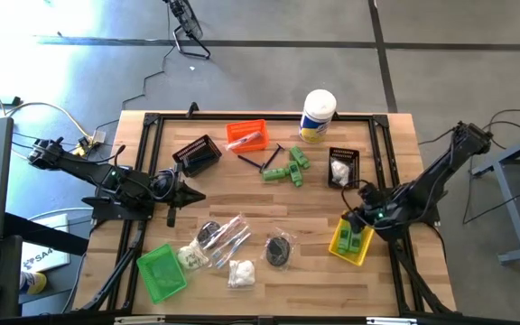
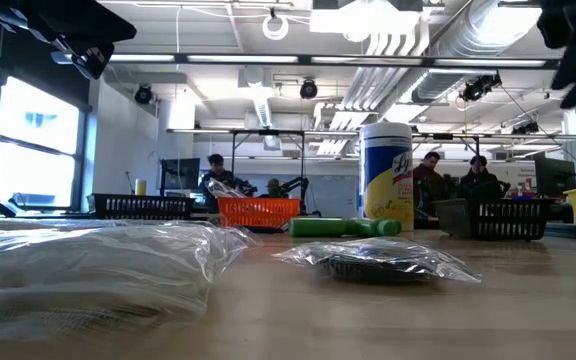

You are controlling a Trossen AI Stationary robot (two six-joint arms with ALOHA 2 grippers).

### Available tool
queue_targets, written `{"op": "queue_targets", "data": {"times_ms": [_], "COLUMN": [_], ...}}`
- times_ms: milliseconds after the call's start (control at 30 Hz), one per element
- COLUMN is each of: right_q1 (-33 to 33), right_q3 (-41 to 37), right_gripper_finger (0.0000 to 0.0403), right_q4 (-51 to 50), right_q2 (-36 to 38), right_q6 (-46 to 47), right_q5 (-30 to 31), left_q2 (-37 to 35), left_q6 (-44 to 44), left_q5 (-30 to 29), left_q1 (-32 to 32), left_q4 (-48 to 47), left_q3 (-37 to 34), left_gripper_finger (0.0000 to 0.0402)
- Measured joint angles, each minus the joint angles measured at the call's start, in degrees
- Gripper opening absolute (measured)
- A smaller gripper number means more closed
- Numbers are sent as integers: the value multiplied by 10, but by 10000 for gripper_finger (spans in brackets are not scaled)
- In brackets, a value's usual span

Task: Pick & Place Travel size toiletries
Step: Put the red toothbrush into the orange bin

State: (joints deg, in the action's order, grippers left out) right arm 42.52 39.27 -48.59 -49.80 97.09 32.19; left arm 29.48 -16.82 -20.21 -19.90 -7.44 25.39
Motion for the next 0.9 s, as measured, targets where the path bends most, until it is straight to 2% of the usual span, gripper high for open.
{"op": "queue_targets", "data": {"times_ms": [100, 267, 567, 900], "right_q1": [-20, -68, -155, -226], "right_q3": [0, 0, 0, 0], "right_gripper_finger": [89, 75, 62, 61], "right_q4": [25, 112, 294, 426], "right_q2": [0, -7, -30, -50], "right_q6": [-45, -162, -391, -545], "right_q5": [28, 37, 31, 4], "left_q2": [0, 0, 0, 0], "left_q6": [0, 0, 0, 0], "left_q5": [0, 0, 0, 0], "left_q1": [0, 0, 0, 0], "left_q4": [0, 0, 0, 0], "left_q3": [0, 0, 0, 0], "left_gripper_finger": [0, 0, 0, 0]}}
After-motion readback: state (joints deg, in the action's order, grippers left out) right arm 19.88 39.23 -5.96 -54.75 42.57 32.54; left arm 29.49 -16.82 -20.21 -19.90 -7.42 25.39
